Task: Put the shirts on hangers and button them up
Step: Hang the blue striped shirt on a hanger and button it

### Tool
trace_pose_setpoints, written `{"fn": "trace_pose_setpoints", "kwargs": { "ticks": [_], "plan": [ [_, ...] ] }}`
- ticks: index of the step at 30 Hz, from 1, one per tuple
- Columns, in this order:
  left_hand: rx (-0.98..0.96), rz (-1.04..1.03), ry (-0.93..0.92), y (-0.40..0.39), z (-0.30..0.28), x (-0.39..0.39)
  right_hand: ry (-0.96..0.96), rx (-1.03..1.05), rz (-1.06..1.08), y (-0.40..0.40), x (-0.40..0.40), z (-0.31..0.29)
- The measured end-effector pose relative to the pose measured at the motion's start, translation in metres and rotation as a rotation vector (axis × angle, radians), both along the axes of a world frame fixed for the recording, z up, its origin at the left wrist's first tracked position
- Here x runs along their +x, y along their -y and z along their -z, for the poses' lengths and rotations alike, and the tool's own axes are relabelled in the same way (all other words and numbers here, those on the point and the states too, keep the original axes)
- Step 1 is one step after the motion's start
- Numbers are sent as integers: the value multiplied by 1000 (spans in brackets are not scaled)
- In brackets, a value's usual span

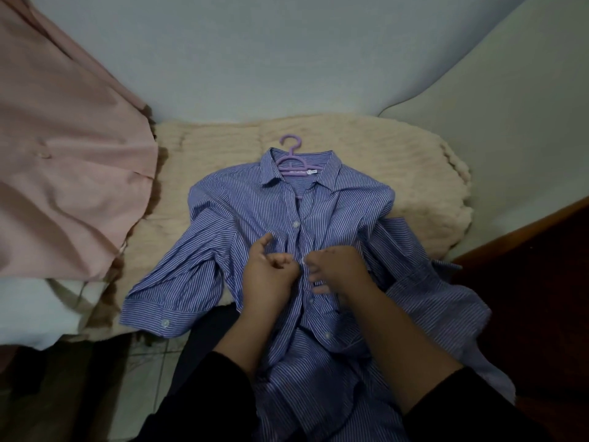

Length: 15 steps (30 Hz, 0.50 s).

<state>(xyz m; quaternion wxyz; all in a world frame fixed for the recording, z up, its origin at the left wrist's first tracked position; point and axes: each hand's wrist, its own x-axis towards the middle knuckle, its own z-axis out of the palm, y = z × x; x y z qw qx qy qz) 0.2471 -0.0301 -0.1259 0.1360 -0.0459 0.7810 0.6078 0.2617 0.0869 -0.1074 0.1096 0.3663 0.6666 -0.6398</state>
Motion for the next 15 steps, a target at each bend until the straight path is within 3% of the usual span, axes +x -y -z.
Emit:
{"fn": "trace_pose_setpoints", "kwargs": {
  "ticks": [6,15],
  "plan": [
    [8,53,11,-1,-2,-1,-46,-1,-36,-3,2,2],
    [176,7,46,3,1,0,-172,79,-54,-2,7,12]
  ]
}}
